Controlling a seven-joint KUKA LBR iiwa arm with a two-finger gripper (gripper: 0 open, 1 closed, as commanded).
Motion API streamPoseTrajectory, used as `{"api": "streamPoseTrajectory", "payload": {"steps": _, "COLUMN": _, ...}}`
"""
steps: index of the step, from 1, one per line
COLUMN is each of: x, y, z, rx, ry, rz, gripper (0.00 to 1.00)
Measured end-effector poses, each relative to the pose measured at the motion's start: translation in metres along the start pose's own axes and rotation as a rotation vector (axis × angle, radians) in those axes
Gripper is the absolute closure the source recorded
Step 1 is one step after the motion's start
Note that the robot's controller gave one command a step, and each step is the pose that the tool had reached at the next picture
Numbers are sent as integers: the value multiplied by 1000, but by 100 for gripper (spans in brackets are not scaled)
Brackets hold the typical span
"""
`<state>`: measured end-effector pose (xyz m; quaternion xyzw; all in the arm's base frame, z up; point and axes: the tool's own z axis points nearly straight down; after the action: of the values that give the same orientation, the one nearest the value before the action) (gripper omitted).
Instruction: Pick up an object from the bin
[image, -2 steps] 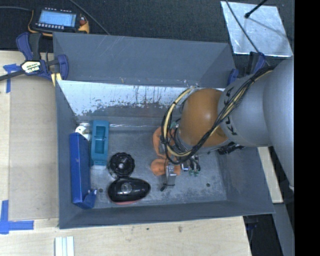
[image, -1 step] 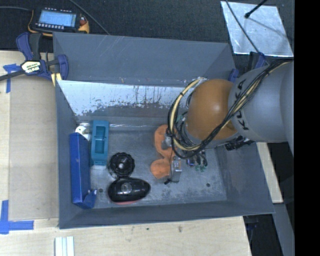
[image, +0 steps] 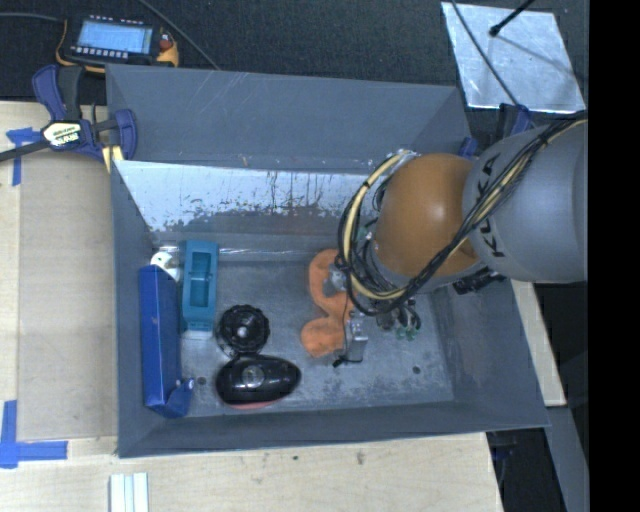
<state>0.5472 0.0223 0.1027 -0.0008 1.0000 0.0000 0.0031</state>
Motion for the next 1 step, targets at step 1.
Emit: {"api": "streamPoseTrajectory", "payload": {"steps": 1, "x": 5, "y": -1, "z": 32, "rx": 0, "ry": 3, "rz": 23, "gripper": 100}}
